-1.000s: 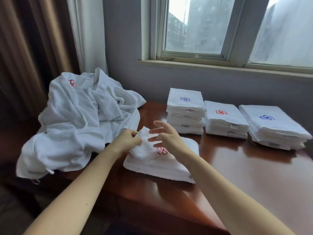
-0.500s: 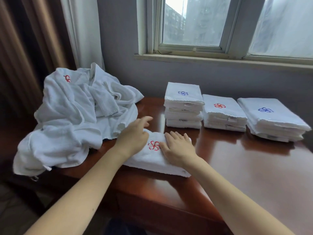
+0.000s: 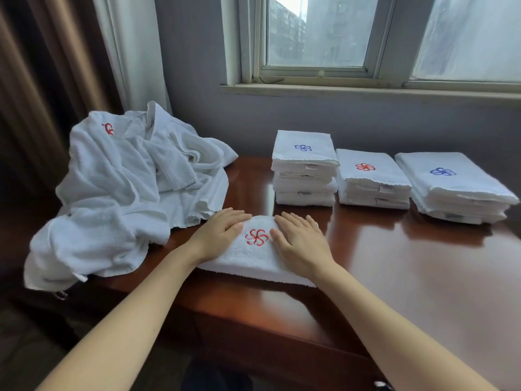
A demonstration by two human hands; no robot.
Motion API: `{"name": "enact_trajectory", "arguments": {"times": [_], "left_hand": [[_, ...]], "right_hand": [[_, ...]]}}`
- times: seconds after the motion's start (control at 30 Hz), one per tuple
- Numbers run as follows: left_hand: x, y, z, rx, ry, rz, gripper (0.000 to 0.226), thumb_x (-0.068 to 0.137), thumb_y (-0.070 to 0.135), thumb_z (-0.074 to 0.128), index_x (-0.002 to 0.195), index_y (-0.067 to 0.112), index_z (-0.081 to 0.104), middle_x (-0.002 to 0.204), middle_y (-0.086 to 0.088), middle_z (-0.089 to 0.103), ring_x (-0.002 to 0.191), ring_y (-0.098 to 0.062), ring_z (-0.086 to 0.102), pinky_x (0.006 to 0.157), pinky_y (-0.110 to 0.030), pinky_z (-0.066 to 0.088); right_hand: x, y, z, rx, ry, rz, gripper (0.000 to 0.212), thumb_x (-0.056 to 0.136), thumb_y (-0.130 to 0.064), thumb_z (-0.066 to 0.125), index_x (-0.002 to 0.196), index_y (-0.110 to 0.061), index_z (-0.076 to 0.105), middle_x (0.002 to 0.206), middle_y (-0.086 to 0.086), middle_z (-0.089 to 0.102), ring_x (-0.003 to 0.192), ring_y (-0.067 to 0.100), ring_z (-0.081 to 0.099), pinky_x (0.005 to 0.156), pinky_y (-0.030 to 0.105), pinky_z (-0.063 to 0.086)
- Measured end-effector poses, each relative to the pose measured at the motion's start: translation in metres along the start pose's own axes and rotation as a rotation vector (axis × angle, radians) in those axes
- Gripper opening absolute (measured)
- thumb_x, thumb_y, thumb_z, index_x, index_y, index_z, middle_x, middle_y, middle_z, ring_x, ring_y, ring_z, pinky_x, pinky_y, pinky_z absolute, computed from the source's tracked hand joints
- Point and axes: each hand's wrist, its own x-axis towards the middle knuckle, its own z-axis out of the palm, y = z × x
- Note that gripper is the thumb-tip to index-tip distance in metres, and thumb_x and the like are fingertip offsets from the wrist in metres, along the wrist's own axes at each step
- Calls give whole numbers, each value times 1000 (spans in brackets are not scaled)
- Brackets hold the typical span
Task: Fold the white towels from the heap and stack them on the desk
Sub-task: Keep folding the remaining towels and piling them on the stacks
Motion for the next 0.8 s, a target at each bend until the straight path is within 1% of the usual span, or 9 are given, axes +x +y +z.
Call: {"name": "enact_trajectory", "arguments": {"times": [0.07,0.17,0.33,0.4,0.5,0.53,0.6,0.7,0.8], "left_hand": [[0,0,1,-30,14,-27,37,104,26,39,138,32,54,150,13,41,147,-5,16,114,-24,9],[-1,4,3,-29,46,-51,37,104,25,41,137,32,55,151,8,42,147,-9,17,119,-31,11],[-5,15,11,61,97,-88,39,104,28,38,140,28,52,150,3,42,144,-12,23,117,-29,14],[-6,25,16,112,115,-136,42,104,30,33,144,27,48,151,2,41,143,-13,24,118,-33,17],[-9,46,25,230,92,-232,48,103,33,27,150,28,38,153,1,38,142,-22,24,115,-40,23],[-11,54,27,282,59,-272,50,102,35,25,151,29,34,153,0,37,142,-25,25,113,-43,26],[-15,72,30,428,-14,-344,52,100,43,23,151,34,30,152,-4,37,137,-32,30,108,-47,29],[-23,92,29,568,-89,-381,57,96,59,24,149,38,31,148,-8,40,133,-35,36,106,-48,29],[-35,102,20,387,-173,-360,62,93,62,35,148,35,37,148,-7,42,133,-30,41,106,-42,35]], "right_hand": [[-5,-1,-2,7,36,-36,50,102,-47,31,146,-24,42,156,-6,36,147,13,21,122,35,4],[-18,-1,-8,22,104,-190,43,102,-42,40,140,-23,50,151,-4,43,144,15,29,118,34,12],[-43,19,-22,43,11,-376,53,93,-50,55,141,-31,47,152,-11,40,146,11,24,121,35,13],[-51,28,-27,56,41,-410,43,87,-37,64,128,-27,57,144,-10,48,142,13,33,118,31,21],[-58,41,-34,73,134,-368,28,78,-14,67,105,-19,64,129,-5,60,126,17,50,98,14,31],[-61,45,-36,65,158,-342,26,76,-11,68,101,-19,65,125,-5,61,120,18,54,90,12,32],[-68,53,-40,37,189,-289,25,78,-10,68,99,-22,66,124,-7,61,115,18,57,84,18,38],[-80,66,-43,61,230,-162,29,81,-9,61,103,-27,69,127,-11,59,120,15,52,90,29,47],[-89,79,-50,94,209,-1,32,87,-16,55,110,-33,71,133,-12,55,128,11,45,101,29,41]]}}
